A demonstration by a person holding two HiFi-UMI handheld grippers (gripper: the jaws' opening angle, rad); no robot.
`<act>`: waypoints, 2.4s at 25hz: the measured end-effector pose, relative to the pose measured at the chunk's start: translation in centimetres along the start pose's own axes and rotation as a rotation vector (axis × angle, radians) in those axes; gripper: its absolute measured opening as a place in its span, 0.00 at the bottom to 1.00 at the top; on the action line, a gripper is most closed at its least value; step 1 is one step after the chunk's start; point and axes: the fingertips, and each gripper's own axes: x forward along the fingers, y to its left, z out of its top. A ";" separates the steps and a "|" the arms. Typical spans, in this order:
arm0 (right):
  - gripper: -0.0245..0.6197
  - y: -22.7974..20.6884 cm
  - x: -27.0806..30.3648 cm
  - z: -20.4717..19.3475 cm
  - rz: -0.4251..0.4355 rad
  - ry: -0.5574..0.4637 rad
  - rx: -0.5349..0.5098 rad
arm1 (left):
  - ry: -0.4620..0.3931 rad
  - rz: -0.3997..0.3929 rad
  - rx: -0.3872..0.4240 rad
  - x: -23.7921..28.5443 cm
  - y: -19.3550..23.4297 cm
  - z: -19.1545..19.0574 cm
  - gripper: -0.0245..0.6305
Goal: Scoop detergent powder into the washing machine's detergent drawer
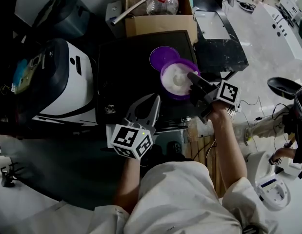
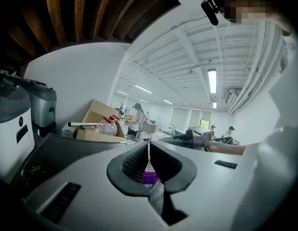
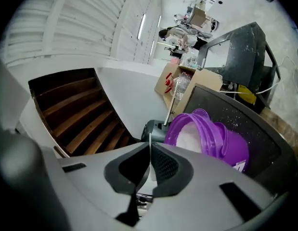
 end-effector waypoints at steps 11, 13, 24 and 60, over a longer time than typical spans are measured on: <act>0.06 -0.2 -1.1 -0.2 0.099 -0.023 0.164 | -0.019 0.067 -0.016 -1.2 -1.3 -0.3 0.08; 0.06 -0.1 -1.4 -0.3 0.121 -0.023 0.196 | -0.021 0.077 -0.018 -1.5 -1.8 -0.5 0.08; 0.06 0.9 -2.2 -2.9 0.216 0.051 0.309 | -0.033 0.177 -0.036 -3.9 -2.8 -1.8 0.08; 0.06 4.7 1.4 -18.9 0.241 0.383 0.269 | -0.078 0.517 -0.134 -18.2 3.6 -5.6 0.08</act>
